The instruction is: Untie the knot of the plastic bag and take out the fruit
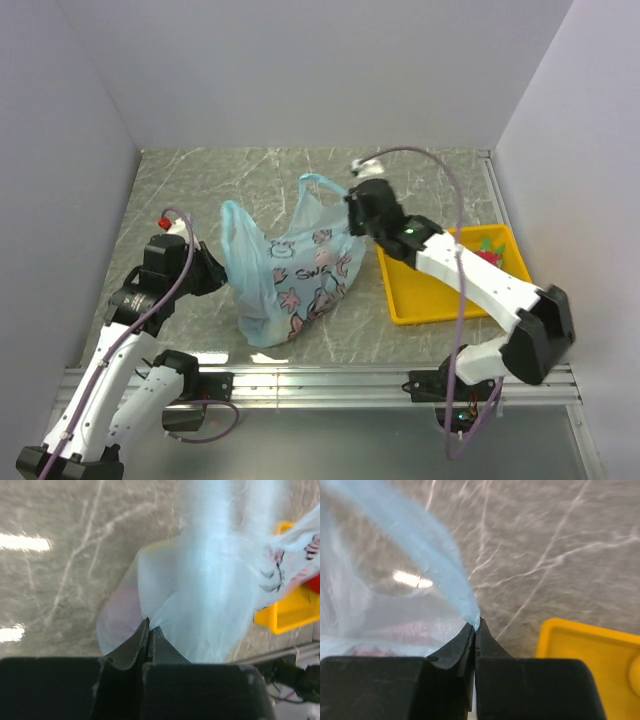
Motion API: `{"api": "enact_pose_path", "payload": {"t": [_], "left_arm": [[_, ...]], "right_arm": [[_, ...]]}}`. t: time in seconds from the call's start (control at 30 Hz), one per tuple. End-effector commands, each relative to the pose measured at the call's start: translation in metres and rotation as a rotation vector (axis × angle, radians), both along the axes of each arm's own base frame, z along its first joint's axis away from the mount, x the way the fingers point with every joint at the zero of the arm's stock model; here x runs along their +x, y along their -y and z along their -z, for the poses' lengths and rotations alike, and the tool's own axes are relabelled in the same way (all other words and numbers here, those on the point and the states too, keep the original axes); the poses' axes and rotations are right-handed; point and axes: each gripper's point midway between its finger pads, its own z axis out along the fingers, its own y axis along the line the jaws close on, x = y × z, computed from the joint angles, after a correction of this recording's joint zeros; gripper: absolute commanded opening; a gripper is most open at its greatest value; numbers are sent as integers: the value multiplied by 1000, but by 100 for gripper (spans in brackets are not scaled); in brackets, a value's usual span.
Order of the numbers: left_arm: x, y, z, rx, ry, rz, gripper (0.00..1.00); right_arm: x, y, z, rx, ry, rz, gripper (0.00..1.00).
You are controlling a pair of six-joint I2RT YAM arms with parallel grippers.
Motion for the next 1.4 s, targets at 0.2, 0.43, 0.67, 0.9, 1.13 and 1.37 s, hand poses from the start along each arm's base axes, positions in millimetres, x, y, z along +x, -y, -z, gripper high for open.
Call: {"api": "enact_pose_path", "payload": {"t": [0.2, 0.43, 0.67, 0.9, 1.13, 1.37], "left_arm": [[79, -10, -107, 33, 247, -125, 1], [60, -13, -74, 0, 228, -148, 38], [17, 21, -69, -274, 149, -96, 96], [25, 57, -72, -330, 140, -75, 99], [62, 131, -61, -187, 144, -12, 95], [97, 137, -34, -93, 135, -116, 76]], "right_arm": [[-67, -10, -129, 503, 177, -228, 0], [-105, -17, -31, 584, -19, -182, 0], [-136, -39, 15, 536, -112, -184, 0], [-124, -31, -4, 552, -38, -101, 0], [-122, -24, -24, 544, 18, -103, 0], [-124, -27, -32, 559, 21, -126, 0]]}}
